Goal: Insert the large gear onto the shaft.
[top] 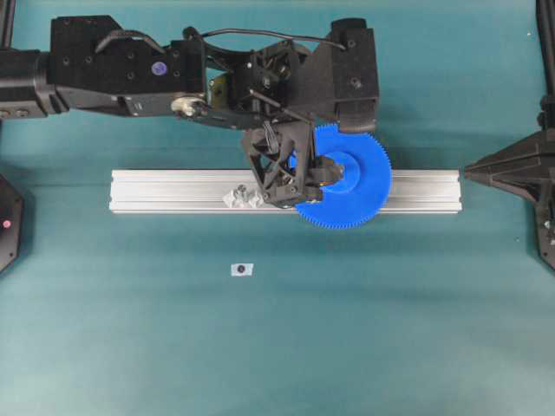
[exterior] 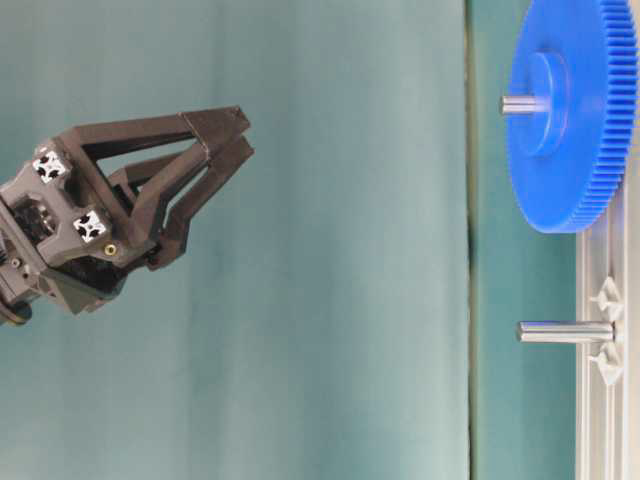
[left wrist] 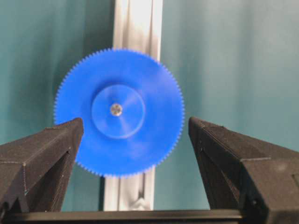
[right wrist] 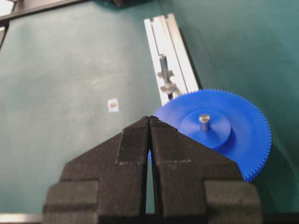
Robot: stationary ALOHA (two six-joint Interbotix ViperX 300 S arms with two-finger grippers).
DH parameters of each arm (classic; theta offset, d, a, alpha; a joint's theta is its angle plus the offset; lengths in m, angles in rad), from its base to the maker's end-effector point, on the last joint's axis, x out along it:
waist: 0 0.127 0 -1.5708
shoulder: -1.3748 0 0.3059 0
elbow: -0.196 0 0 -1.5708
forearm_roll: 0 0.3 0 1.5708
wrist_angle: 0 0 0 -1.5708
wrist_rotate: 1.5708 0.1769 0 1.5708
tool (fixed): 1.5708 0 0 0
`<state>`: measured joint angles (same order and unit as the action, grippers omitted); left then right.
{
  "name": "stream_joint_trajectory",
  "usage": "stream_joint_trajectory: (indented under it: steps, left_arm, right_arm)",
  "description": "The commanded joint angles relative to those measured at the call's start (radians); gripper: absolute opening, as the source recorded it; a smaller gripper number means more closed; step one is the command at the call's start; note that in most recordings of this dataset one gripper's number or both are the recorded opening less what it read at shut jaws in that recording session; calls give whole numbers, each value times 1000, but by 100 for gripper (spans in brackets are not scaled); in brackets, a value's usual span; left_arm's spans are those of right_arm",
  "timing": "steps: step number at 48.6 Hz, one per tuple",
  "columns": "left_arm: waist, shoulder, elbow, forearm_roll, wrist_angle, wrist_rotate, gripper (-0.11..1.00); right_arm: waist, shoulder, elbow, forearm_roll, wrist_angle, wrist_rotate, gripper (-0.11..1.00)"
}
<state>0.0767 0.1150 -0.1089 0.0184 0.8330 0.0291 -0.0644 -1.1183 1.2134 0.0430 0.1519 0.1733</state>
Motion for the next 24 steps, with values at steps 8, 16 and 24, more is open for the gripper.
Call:
stream_joint_trajectory:
  steps: [8, 16, 24]
  left_arm:
    - [-6, -15, -28, 2, 2, 0, 87]
    - [-5, -14, -28, 2, 2, 0, 87]
    - [-6, -14, -26, 2, 2, 0, 87]
  right_arm:
    - [0, 6, -11, 0, -6, 9, 4]
    - [-2, 6, -11, 0, -8, 9, 4]
    - [0, 6, -11, 0, -8, 9, 4]
